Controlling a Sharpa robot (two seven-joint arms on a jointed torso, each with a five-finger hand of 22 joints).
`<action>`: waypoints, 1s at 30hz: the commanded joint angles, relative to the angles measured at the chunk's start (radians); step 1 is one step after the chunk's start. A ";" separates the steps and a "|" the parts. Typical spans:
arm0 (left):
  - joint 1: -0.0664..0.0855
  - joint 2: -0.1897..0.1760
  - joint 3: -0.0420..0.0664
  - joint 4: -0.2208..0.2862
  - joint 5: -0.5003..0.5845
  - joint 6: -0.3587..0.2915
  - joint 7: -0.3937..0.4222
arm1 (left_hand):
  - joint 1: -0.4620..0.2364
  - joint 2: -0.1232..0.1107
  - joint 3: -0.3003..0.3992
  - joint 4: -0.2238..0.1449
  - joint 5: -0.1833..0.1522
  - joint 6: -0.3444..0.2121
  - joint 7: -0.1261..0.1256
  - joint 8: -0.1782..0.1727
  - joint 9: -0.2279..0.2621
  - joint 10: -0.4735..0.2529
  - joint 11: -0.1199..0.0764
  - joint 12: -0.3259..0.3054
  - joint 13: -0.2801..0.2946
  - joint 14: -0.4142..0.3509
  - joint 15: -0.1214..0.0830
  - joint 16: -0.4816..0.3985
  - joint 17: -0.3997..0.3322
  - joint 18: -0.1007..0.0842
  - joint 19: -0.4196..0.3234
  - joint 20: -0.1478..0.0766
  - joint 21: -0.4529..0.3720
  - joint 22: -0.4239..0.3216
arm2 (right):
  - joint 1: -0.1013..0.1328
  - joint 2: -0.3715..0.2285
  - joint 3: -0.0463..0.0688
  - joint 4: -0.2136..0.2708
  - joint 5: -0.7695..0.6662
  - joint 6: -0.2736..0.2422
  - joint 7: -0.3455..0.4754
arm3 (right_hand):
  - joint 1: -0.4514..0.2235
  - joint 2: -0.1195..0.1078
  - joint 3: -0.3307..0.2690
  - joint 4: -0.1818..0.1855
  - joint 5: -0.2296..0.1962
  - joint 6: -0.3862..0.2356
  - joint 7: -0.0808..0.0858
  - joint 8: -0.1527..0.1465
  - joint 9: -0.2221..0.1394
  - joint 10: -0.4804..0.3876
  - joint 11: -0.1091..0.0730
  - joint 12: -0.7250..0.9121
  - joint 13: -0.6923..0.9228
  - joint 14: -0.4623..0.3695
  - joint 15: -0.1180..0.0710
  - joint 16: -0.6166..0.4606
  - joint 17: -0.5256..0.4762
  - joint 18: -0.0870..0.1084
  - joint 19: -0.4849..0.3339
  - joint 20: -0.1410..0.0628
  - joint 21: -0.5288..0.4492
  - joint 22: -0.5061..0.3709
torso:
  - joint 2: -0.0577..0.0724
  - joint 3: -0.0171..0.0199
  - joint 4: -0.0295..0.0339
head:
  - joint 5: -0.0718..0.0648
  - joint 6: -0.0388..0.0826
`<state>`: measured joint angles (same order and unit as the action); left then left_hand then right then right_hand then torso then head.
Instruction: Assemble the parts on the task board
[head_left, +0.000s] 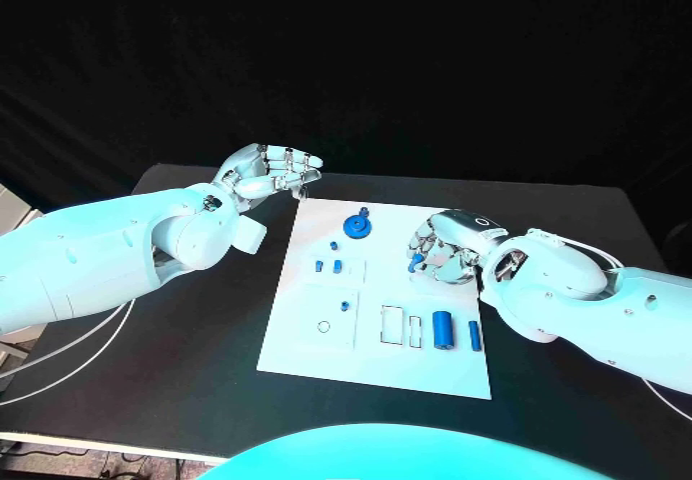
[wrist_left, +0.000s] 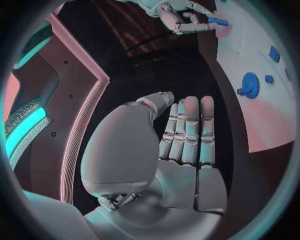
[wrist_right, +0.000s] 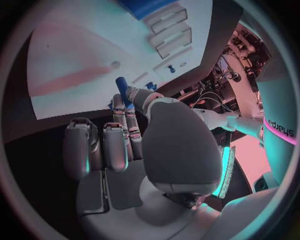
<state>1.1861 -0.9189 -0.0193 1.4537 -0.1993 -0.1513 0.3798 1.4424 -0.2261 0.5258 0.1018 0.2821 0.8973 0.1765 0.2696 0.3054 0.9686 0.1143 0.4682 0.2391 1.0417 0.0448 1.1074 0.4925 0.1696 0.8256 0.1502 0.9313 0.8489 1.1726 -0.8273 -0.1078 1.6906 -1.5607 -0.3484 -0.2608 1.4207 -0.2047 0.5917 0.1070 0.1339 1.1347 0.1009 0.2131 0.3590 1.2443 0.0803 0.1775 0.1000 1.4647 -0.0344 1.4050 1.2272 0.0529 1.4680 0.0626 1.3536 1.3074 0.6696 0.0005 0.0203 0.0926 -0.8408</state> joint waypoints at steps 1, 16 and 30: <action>0.001 0.003 0.001 -0.001 0.006 0.015 0.006 | 0.008 0.000 0.001 -0.007 0.005 -0.002 0.003 0.000 -0.001 -0.005 0.000 0.007 -0.001 -0.008 0.001 -0.004 -0.001 0.013 0.002 0.000 -0.005 0.001 | 0.007 -0.007 0.003 0.029 0.078 -0.036 0.002 | -0.004 0.013 0.002 -0.007 0.003 0.001 0.002 0.009 0.039 0.053 -0.046 -0.006 0.010 0.044 -0.008 0.006 0.001 -0.014 0.061 -0.006 0.004 0.191 | 0.000 0.0006 -0.0002 | 0.002 0.002; -0.001 0.018 0.000 -0.009 0.007 0.021 0.005 | 0.009 0.001 0.001 -0.009 0.005 -0.002 0.003 0.000 -0.001 -0.005 0.000 0.007 -0.002 -0.008 0.001 -0.004 -0.001 0.013 0.002 -0.001 -0.004 0.001 | -0.032 0.146 -0.003 0.054 0.041 -0.035 0.029 | -0.008 0.013 0.004 -0.012 0.005 -0.002 0.002 0.012 0.044 0.053 -0.046 -0.010 0.011 0.043 -0.008 0.005 -0.001 -0.013 0.060 -0.006 0.000 0.190 | 0.001 0.0016 0.0008 | 0.034 -0.003; -0.001 0.027 -0.001 -0.007 0.008 0.025 0.004 | 0.009 0.001 0.001 -0.009 0.005 -0.002 0.003 0.000 -0.001 -0.005 0.000 0.007 -0.002 -0.008 0.001 -0.004 -0.001 0.013 0.002 -0.001 -0.004 0.001 | -0.097 0.269 -0.017 0.019 0.000 -0.024 0.052 | -0.010 0.013 0.006 -0.017 0.006 -0.007 0.004 0.013 0.048 0.052 -0.045 -0.014 0.012 0.043 -0.008 0.004 -0.003 -0.012 0.059 -0.006 -0.005 0.189 | 0.002 -0.0005 0.0009 | 0.061 -0.014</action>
<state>1.1847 -0.8939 -0.0209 1.4436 -0.1982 -0.1442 0.3785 1.4423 -0.2262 0.5284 0.0992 0.2821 0.8973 0.1765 0.2696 0.3054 0.9687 0.1143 0.4724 0.2384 1.0417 0.0448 1.1074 0.4926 0.1695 0.8256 0.1502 0.9313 0.8490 1.0785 -0.5620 -0.1249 1.7125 -1.5315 -0.3804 -0.2315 1.4159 -0.2002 0.5986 0.0972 0.1334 1.1276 0.0982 0.2135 0.3632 1.2461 0.0787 0.1659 0.1120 1.4646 -0.0343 1.4049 1.2254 0.0529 1.4680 0.0628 1.3534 1.3081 0.6721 0.0002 0.0215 0.1482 -0.8525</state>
